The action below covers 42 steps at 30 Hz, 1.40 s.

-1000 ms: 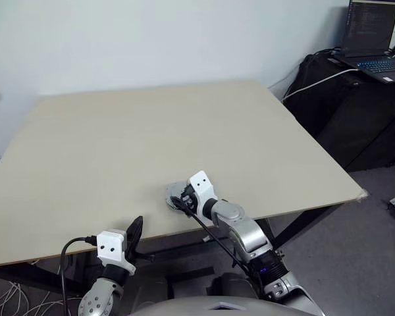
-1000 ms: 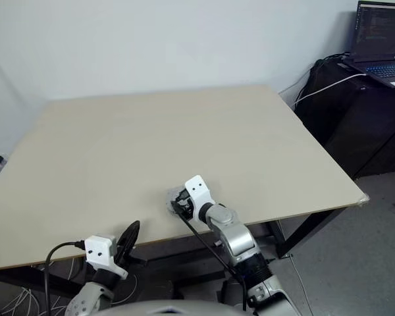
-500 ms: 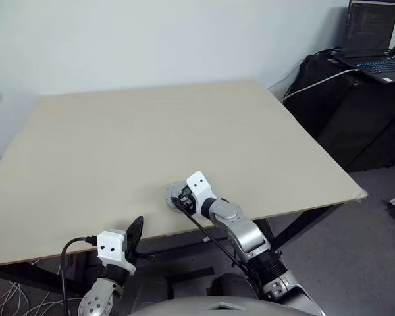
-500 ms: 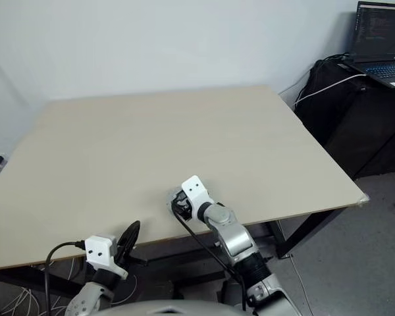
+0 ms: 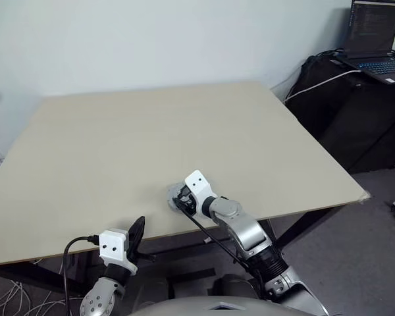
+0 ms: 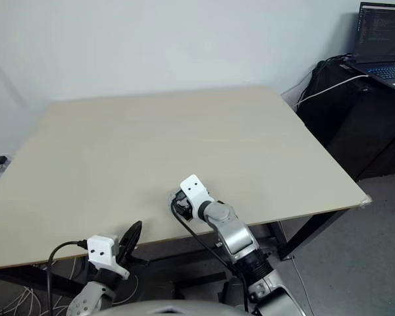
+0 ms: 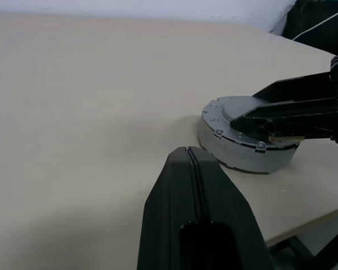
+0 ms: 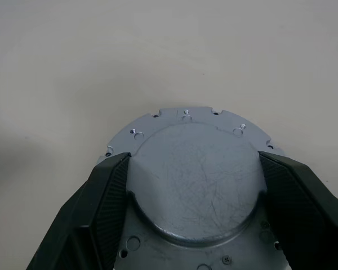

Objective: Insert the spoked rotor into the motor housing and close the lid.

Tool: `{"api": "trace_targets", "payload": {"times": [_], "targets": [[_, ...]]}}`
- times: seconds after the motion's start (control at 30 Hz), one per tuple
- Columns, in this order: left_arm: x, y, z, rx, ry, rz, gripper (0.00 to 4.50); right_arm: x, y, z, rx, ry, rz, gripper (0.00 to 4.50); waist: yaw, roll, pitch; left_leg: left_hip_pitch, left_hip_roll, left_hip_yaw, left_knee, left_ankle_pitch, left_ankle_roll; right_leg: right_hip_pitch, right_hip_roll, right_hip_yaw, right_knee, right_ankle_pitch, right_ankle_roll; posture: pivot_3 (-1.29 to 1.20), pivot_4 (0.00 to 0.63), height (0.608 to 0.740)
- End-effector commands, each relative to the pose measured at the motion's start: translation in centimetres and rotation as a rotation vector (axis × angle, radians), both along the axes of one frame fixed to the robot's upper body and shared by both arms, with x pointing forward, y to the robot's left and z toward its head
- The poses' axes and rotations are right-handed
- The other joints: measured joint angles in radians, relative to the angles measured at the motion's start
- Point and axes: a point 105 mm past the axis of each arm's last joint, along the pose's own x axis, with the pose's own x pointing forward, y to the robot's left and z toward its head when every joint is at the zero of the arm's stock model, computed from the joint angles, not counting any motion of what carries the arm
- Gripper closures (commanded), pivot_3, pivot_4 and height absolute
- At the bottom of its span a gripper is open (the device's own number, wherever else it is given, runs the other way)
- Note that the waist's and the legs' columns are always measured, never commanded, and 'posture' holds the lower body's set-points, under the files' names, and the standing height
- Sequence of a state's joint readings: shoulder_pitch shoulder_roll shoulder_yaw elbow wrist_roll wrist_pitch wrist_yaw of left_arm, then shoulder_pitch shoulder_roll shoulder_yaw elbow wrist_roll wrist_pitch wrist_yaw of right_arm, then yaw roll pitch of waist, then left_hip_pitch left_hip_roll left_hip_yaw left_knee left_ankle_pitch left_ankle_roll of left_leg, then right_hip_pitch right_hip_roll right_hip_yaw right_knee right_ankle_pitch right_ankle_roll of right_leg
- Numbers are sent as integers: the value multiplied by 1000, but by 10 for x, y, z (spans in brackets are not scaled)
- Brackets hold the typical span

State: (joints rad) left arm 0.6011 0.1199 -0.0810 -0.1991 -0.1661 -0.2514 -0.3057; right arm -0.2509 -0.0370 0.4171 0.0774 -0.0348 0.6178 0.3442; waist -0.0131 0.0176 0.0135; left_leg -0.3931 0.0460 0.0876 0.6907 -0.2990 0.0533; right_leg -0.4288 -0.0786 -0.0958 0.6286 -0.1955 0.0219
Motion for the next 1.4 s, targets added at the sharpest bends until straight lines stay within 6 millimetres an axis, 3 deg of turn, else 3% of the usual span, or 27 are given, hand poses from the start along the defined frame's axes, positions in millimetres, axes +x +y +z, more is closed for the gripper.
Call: {"api": "trace_targets", "payload": {"times": [0.03, 0.3, 0.57, 1.17, 1.4], "targets": [[3, -1, 11, 2, -48, -4, 4500, -8, -11, -20, -73, 71, -14, 1303, 1, 0, 0, 0, 0, 0, 0, 0, 0, 0, 0, 0, 0, 0, 0, 0, 0, 740], [3, -1, 12, 4, -51, 2, 4500, -6, -18, -23, -54, 29, -46, 1303, 1, 0, 0, 0, 0, 0, 0, 0, 0, 0, 0, 0, 0, 0, 0, 0, 0, 740], [3, 0, 11, 7, -50, -2, 4500, -10, -29, -41, -95, 94, -91, 1303, 2, 2, -4, 1, 0, 0, 0, 0, 0, 1, -1, 0, 0, 0, 0, 0, 0, 740], [5, -1, 11, 15, -51, -9, 4500, -11, -39, -50, -182, 79, -111, 1303, 4, 4, -6, 3, 0, 0, 0, 0, 0, 3, -2, 0, 0, 0, 1, 0, 0, 740], [3, -16, 13, 67, -48, -97, 4500, -10, -38, -49, -176, 82, -110, 1303, 4, 5, -6, 3, 0, 0, 0, 0, 0, 3, -2, 0, 0, 0, 1, 0, 0, 740]]}}
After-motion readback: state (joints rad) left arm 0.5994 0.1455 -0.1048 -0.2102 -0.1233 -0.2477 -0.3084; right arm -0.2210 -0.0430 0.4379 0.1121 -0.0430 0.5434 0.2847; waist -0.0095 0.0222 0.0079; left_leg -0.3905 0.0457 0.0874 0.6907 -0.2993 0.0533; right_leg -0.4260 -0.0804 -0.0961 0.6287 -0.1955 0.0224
